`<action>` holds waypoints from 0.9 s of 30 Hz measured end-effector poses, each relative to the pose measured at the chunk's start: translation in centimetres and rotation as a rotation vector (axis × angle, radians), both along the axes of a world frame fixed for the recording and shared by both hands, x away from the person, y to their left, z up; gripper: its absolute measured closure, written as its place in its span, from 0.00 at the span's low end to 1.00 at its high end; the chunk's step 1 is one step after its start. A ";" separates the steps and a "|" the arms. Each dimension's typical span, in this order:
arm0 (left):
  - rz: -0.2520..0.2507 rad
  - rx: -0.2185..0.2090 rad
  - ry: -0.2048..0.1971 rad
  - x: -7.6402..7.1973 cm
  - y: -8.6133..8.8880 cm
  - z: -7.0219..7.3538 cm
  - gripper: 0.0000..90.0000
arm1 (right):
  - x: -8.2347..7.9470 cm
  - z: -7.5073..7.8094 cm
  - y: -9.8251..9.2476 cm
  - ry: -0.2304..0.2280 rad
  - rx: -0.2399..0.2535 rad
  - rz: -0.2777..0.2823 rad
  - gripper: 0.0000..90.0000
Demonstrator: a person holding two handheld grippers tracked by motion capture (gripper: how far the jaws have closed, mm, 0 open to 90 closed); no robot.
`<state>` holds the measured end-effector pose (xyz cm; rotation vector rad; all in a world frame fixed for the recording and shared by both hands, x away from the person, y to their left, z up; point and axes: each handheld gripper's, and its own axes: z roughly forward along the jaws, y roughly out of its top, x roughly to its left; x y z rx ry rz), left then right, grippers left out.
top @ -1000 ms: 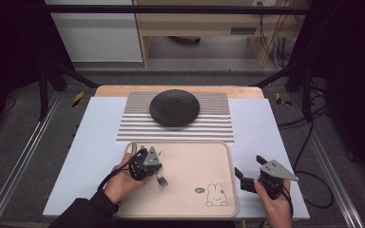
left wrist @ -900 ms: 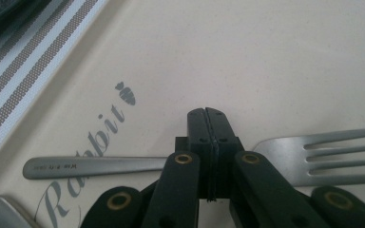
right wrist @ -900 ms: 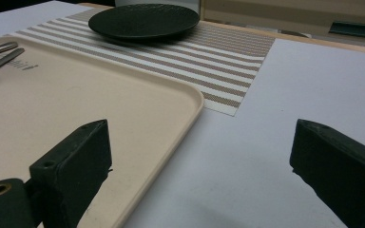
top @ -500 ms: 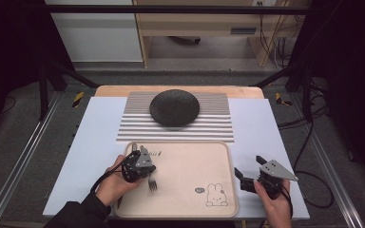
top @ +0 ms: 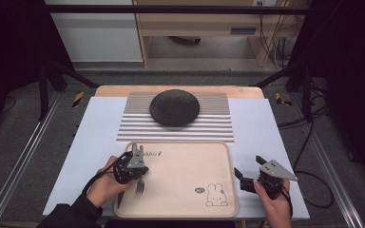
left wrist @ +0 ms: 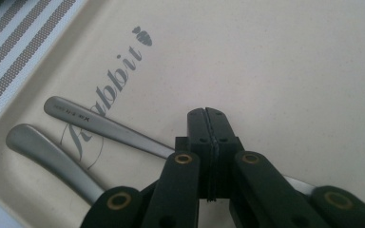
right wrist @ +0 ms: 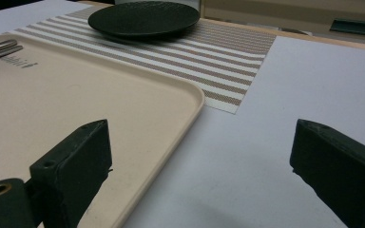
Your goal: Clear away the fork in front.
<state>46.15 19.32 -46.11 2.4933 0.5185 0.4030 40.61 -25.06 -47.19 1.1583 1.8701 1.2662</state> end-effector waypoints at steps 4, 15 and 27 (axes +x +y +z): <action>-0.005 0.011 -0.001 -0.1 0.3 0.1 1.00 | 0.0 0.0 0.0 0.002 -0.001 0.002 0.08; -0.010 0.013 -0.083 0.1 -0.5 0.5 1.00 | 0.0 0.0 0.0 -0.005 0.007 -0.001 0.08; -0.123 0.042 -0.271 1.9 -4.2 2.3 0.95 | 0.0 0.0 -0.1 -0.010 0.005 0.002 0.08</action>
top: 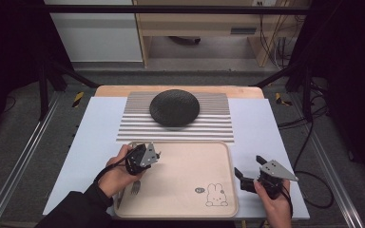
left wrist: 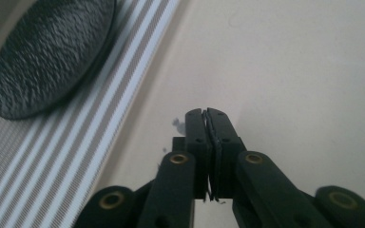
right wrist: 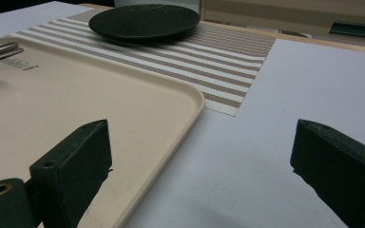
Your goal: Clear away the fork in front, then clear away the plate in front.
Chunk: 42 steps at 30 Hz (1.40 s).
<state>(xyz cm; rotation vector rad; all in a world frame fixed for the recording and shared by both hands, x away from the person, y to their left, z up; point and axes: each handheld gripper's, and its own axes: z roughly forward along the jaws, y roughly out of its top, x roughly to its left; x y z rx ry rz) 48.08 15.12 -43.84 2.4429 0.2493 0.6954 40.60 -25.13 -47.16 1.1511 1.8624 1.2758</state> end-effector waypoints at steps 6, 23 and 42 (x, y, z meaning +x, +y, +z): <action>-0.022 -0.002 -0.063 0.9 -0.6 0.6 0.68 | 0.0 0.0 0.0 -0.001 -0.001 0.000 0.07; 0.002 -0.039 -0.079 2.3 -1.0 1.8 0.13 | -0.1 0.2 0.1 -0.007 -0.007 0.001 0.07; -0.052 0.029 -0.149 7.9 -1.7 3.2 0.15 | 0.0 0.0 -0.1 -0.036 0.010 -0.024 0.06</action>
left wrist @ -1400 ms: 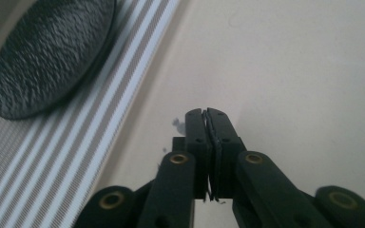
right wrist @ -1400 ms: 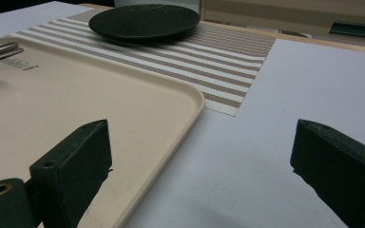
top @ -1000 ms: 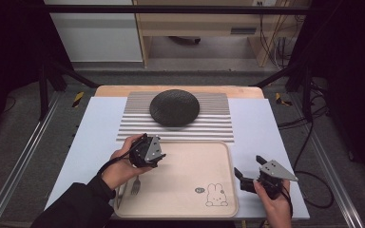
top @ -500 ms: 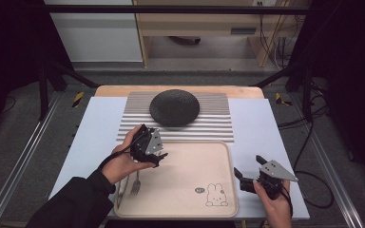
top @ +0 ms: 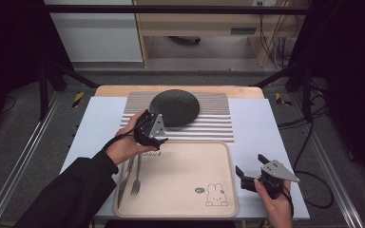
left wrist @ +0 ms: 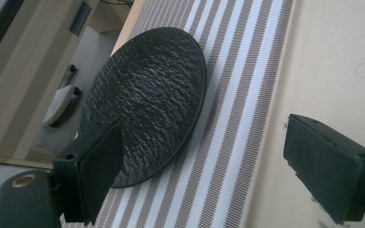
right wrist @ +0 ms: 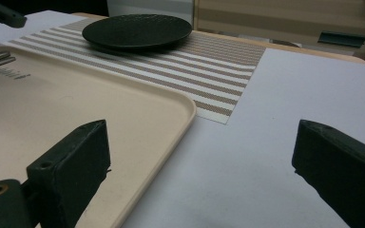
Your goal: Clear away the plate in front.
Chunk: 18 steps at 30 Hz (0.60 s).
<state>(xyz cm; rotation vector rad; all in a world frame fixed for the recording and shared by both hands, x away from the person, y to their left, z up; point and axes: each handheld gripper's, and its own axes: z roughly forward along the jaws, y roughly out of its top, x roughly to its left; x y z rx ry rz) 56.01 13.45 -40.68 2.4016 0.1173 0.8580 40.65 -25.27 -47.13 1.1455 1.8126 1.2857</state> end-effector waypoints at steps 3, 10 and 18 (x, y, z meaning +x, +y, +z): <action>-0.012 0.012 -0.014 0.8 -0.2 0.0 0.16 | 0.1 -0.1 0.1 0.009 0.000 0.003 0.06; -0.063 0.052 -0.052 2.2 -1.0 0.3 0.17 | 0.2 -0.1 0.2 0.016 -0.006 0.007 0.06; -0.080 0.029 -0.071 3.1 -1.4 0.2 0.18 | 0.1 -0.2 0.4 0.012 -0.023 0.006 0.06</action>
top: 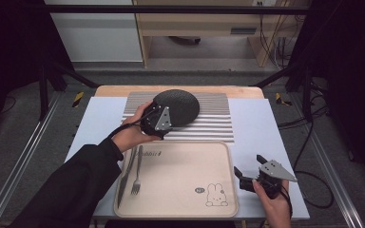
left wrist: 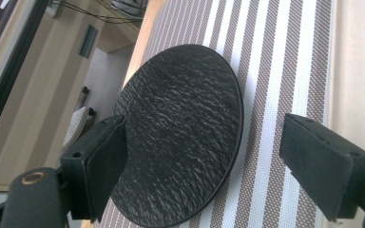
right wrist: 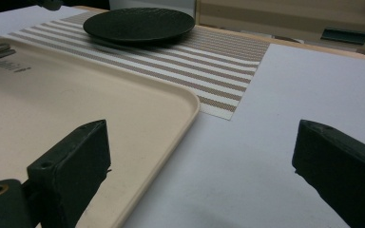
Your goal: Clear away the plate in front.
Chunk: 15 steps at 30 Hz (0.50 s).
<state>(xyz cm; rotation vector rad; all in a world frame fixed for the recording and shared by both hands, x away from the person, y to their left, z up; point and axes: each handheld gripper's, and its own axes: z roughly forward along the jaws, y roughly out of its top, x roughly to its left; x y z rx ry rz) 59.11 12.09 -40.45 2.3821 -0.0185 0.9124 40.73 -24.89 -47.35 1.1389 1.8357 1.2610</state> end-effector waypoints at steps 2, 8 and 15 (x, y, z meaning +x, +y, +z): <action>0.006 -0.017 -0.007 0.2 0.0 -0.2 0.18 | 0.1 -0.1 0.1 0.003 -0.004 0.001 0.06; 0.007 -0.012 -0.032 0.8 0.2 -0.8 0.19 | 0.2 -0.2 0.0 0.004 -0.007 0.000 0.06; 0.003 0.046 -0.044 1.4 0.5 -1.8 0.19 | 0.2 -0.3 -0.1 0.006 -0.007 -0.005 0.06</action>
